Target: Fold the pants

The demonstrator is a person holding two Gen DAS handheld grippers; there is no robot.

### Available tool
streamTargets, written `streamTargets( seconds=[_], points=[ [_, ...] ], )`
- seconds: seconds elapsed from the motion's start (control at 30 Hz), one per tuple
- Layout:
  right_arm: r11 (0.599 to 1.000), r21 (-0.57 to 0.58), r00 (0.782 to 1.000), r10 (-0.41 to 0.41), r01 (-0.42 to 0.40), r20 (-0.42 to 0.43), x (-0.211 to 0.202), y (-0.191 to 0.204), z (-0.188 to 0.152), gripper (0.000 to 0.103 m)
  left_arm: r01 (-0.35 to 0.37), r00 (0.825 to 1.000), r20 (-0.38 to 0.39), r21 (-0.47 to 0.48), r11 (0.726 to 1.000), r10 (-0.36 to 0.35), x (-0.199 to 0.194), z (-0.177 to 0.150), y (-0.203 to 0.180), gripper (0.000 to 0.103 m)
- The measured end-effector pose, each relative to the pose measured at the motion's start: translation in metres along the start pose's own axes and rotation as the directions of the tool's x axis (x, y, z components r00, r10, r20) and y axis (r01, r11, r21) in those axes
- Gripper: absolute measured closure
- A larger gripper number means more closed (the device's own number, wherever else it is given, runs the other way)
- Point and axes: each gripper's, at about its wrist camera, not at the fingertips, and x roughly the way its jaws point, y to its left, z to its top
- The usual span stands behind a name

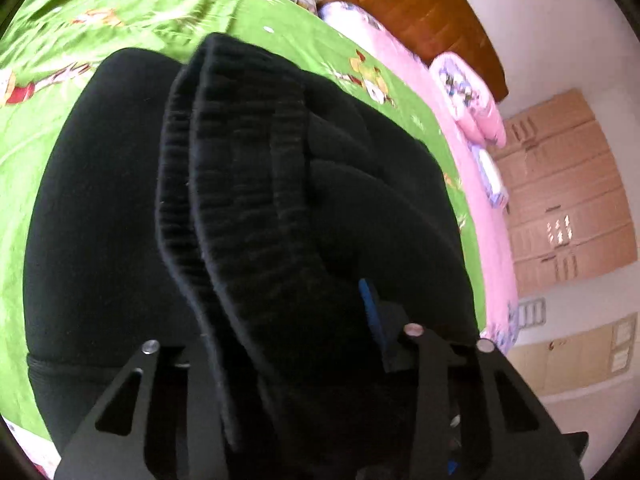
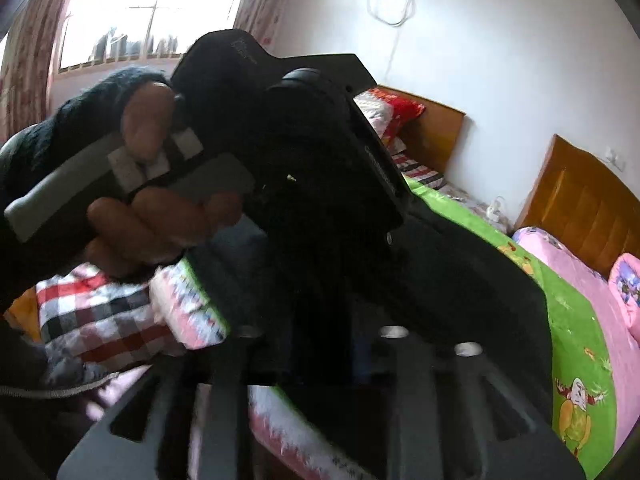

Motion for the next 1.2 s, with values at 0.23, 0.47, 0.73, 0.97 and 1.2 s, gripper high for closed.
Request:
streamTargets(
  seconds=[0.23,0.47,0.73,0.97,1.2],
  points=[
    [0.954,0.224,0.977,-0.21,0.197,0.034,-0.072,-0.068,-0.057,0.015,0.021,1.0,0.023,-0.012,1.0,-0.021,-0.003,-0.007,0.003,0.063],
    [0.908,0.357,0.975,-0.213,0.221,-0.061,-0.078,-0.088,-0.103,0.015,-0.002,0.994,0.109,-0.004,1.0,0.002,-0.019,-0.011,-0.017,0.07],
    [0.893,0.384,0.969,-0.245,0.237,-0.03,-0.051,-0.081,-0.094,0.015,0.016,0.989,0.144,0.03,0.999,-0.02,-0.04,-0.013,-0.036,0.071],
    [0.863,0.361,0.93,-0.366,0.354,-0.036,-0.05,-0.079,-0.094,0.015,0.103,0.976,0.182,0.086,0.991,-0.117,-0.06,0.001,-0.079,0.072],
    [0.839,0.286,0.885,-0.458,0.462,-0.086,-0.047,-0.076,-0.09,0.014,0.147,0.95,0.258,0.124,0.981,-0.175,-0.106,-0.004,-0.082,0.074]
  ],
)
